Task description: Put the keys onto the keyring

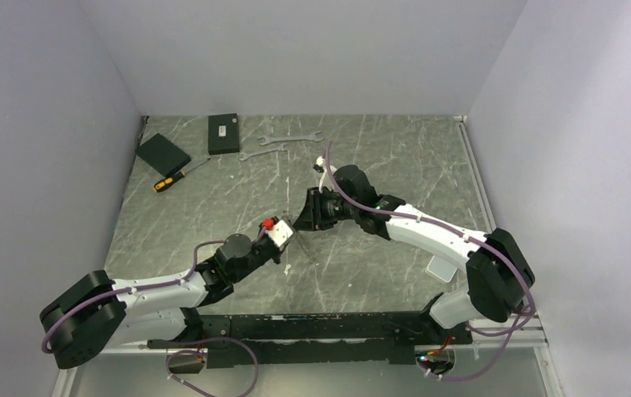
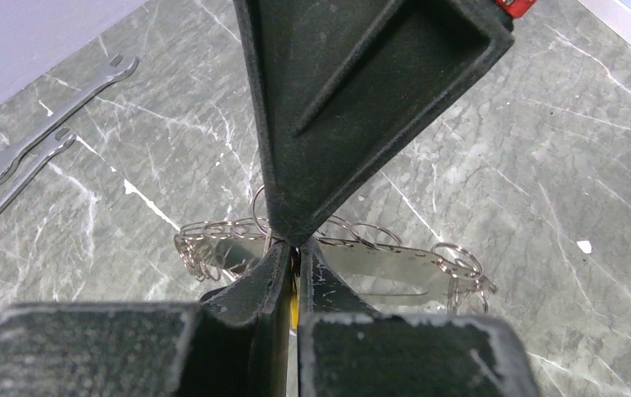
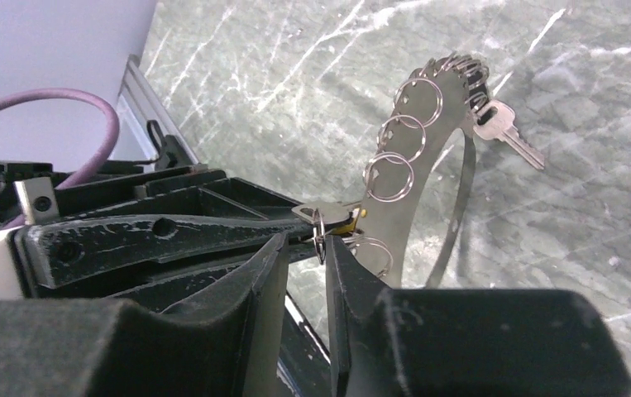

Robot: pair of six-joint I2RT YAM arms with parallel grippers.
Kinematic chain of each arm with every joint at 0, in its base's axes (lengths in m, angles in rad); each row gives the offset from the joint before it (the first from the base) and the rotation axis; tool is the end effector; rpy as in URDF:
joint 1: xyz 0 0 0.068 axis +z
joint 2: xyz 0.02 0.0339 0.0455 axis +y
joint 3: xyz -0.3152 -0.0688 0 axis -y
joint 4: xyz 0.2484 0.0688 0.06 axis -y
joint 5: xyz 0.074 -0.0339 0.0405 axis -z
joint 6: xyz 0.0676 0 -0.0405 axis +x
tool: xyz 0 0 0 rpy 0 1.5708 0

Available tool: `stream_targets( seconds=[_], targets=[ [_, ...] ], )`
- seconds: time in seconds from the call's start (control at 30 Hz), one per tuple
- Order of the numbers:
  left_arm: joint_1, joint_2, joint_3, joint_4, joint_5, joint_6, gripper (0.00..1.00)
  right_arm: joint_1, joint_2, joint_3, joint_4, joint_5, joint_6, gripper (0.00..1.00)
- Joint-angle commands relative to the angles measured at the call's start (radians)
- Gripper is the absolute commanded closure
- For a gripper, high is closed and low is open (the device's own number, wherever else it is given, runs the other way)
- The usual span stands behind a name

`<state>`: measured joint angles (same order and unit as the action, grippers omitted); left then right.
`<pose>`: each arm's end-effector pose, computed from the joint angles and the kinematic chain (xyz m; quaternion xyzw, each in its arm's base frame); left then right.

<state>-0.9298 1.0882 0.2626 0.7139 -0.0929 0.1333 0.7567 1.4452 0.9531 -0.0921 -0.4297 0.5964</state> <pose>0.1406 -0.1779 0.2351 0.3508 0.6576 -0.2263 0.6271 0.2284 0.2544 0.2870 -0.1695 0.8497 0.4361 0.2432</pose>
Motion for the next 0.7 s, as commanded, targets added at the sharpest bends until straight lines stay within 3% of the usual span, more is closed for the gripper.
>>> stream_targets(
  seconds=[0.0,0.13,0.23,0.33,0.47,0.67],
  targets=[
    [-0.006,-0.016,0.002,0.078,0.009,-0.023,1.00,0.016,-0.001,0.007,0.113,-0.015,0.026,0.76],
    [-0.006,-0.012,0.008,0.078,0.022,-0.014,1.00,0.018,0.004,0.008,0.110,-0.006,0.018,0.92],
    [-0.006,-0.015,0.014,0.059,0.020,0.000,1.00,0.018,0.014,0.020,0.097,-0.011,0.009,0.95],
    [-0.006,-0.028,0.011,0.051,0.011,0.010,1.00,0.018,0.026,0.025,0.097,-0.022,0.004,0.91],
    [-0.006,-0.044,0.015,0.030,0.007,0.016,1.00,0.019,0.035,0.033,0.037,0.012,-0.015,0.78],
    [-0.006,-0.054,0.006,0.028,0.001,0.012,1.00,0.020,0.026,0.028,0.014,0.044,-0.041,0.78]
  ],
)
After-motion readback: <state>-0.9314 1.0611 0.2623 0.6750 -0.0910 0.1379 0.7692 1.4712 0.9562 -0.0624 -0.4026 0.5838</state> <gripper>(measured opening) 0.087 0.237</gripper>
